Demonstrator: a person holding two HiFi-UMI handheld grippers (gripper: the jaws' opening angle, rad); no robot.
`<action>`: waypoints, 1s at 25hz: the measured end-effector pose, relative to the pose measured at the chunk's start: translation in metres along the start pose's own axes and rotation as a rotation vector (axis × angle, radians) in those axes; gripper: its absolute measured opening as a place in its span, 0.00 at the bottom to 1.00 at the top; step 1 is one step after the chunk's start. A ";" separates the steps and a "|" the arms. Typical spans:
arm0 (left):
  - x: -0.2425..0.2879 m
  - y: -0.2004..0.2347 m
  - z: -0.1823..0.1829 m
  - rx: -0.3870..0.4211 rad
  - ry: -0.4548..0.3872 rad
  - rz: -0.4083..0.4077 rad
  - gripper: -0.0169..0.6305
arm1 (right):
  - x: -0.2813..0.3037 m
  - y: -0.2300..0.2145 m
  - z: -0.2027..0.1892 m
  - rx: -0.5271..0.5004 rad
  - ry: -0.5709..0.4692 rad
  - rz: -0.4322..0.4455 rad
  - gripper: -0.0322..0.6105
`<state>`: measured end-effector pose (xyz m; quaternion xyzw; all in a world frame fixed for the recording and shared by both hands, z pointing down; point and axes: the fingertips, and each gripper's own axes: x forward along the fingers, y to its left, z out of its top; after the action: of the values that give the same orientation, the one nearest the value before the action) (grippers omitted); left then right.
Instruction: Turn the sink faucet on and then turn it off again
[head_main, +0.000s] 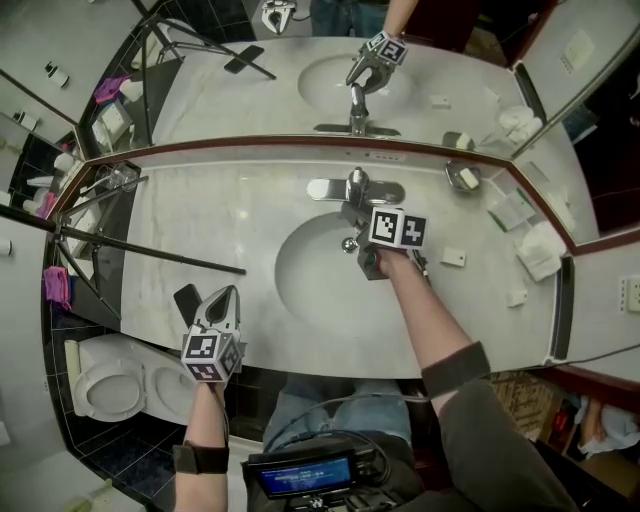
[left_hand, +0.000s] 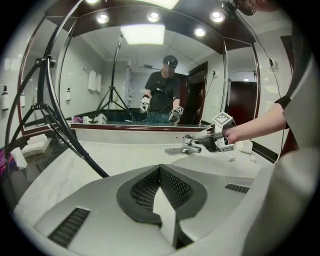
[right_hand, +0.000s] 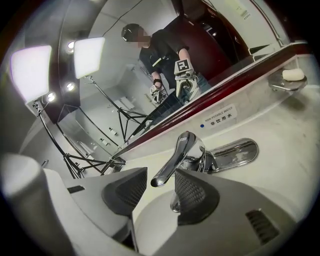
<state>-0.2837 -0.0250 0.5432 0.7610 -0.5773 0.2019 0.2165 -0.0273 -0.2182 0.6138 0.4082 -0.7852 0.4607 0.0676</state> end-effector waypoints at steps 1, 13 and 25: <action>0.000 0.001 -0.002 -0.003 0.003 0.002 0.03 | 0.001 -0.001 0.001 0.009 -0.002 0.000 0.32; 0.008 -0.005 -0.015 -0.007 0.035 -0.015 0.03 | 0.007 -0.004 0.013 0.188 -0.047 0.054 0.31; 0.007 -0.011 -0.016 0.001 0.034 -0.020 0.03 | 0.006 -0.008 0.017 0.259 -0.053 0.047 0.28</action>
<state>-0.2724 -0.0191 0.5593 0.7633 -0.5658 0.2128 0.2280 -0.0212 -0.2369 0.6122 0.4070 -0.7298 0.5490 -0.0171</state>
